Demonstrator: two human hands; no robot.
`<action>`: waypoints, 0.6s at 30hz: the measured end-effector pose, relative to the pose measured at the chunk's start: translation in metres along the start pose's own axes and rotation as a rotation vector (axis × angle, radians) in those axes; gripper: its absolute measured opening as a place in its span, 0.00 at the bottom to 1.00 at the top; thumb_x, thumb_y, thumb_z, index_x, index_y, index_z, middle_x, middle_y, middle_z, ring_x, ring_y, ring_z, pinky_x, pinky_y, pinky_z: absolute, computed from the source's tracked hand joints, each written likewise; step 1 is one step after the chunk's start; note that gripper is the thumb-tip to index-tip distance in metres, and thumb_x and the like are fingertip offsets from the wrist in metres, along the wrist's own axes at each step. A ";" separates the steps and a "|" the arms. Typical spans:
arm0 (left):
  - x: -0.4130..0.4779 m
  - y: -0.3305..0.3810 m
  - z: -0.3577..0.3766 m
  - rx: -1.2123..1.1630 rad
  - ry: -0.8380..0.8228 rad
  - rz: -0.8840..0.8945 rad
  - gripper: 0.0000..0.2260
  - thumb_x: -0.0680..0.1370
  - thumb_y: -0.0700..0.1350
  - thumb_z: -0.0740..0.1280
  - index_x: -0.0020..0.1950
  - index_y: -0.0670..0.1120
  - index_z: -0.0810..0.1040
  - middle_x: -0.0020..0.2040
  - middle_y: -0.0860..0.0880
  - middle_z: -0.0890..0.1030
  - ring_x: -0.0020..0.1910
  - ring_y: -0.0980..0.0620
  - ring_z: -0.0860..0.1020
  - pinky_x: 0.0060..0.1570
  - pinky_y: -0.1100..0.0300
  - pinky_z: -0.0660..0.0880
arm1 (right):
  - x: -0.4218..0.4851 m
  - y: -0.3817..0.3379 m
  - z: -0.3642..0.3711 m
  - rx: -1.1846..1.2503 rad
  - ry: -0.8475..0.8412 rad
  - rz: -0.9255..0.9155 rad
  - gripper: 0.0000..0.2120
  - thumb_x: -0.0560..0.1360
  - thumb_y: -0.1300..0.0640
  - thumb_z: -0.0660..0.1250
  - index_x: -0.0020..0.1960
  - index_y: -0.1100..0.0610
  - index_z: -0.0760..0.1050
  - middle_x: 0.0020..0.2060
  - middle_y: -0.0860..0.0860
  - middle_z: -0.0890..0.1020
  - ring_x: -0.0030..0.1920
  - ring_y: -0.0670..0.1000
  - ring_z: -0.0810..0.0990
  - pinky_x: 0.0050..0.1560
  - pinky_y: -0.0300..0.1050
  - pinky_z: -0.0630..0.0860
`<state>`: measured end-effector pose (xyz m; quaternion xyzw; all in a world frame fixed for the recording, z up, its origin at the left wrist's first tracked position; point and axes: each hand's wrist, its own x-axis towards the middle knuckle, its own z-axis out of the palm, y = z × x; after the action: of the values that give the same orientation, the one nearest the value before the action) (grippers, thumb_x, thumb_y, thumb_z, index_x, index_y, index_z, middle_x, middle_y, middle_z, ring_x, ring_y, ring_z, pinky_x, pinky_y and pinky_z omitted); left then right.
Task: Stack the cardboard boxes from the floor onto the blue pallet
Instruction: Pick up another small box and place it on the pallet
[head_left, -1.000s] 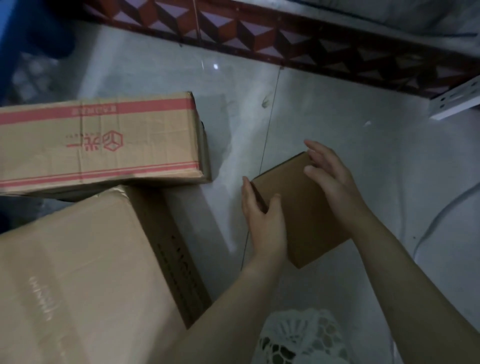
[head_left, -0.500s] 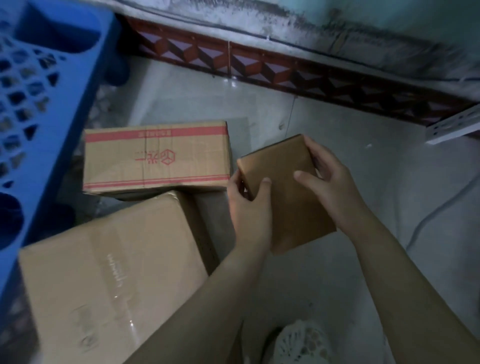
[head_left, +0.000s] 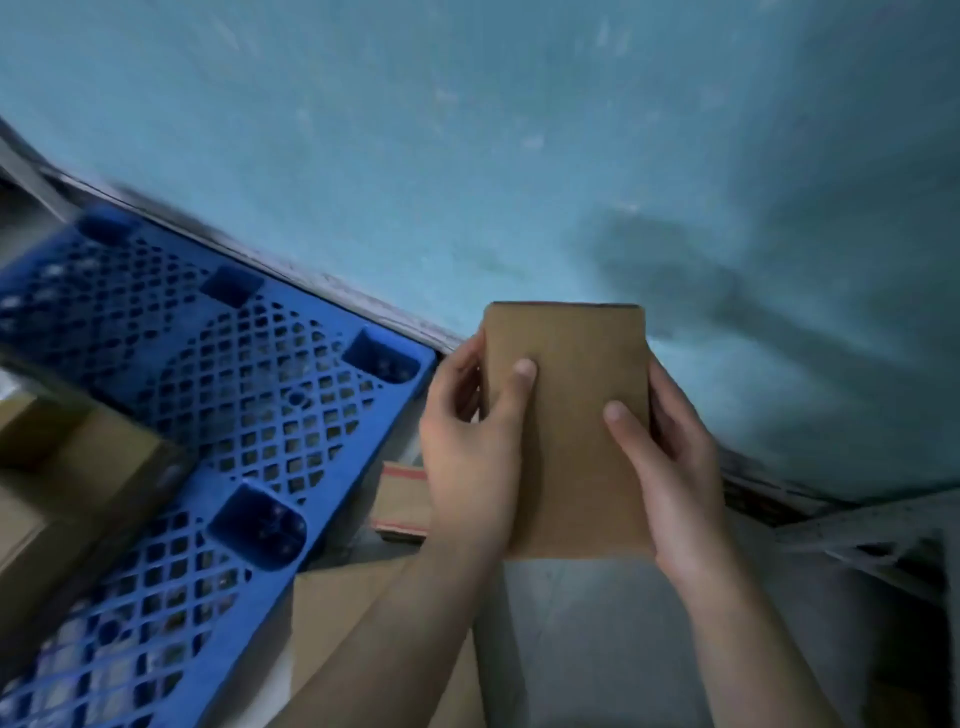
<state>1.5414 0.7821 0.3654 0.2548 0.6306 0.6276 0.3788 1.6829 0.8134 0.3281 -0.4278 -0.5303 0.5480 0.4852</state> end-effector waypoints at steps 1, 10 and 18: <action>-0.002 0.034 -0.004 -0.017 0.006 0.015 0.16 0.75 0.50 0.73 0.62 0.56 0.78 0.55 0.60 0.83 0.54 0.64 0.80 0.58 0.58 0.78 | 0.002 -0.032 0.011 -0.002 0.019 -0.024 0.25 0.76 0.54 0.69 0.72 0.45 0.72 0.66 0.44 0.80 0.65 0.45 0.79 0.58 0.36 0.76; -0.064 0.287 -0.082 -0.096 0.100 0.131 0.14 0.73 0.53 0.74 0.57 0.62 0.79 0.57 0.57 0.81 0.54 0.58 0.81 0.54 0.56 0.79 | -0.025 -0.278 0.103 0.093 -0.135 -0.133 0.26 0.79 0.57 0.68 0.74 0.41 0.68 0.69 0.40 0.76 0.64 0.39 0.78 0.52 0.32 0.78; -0.137 0.445 -0.196 -0.124 0.248 0.275 0.13 0.74 0.54 0.72 0.57 0.66 0.78 0.57 0.50 0.78 0.53 0.52 0.80 0.54 0.50 0.79 | -0.077 -0.429 0.216 0.118 -0.334 -0.272 0.29 0.75 0.49 0.68 0.74 0.41 0.68 0.68 0.38 0.77 0.61 0.37 0.79 0.50 0.30 0.78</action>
<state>1.3964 0.5922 0.8110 0.2355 0.5918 0.7377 0.2236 1.5167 0.6872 0.7675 -0.2267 -0.6232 0.5709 0.4841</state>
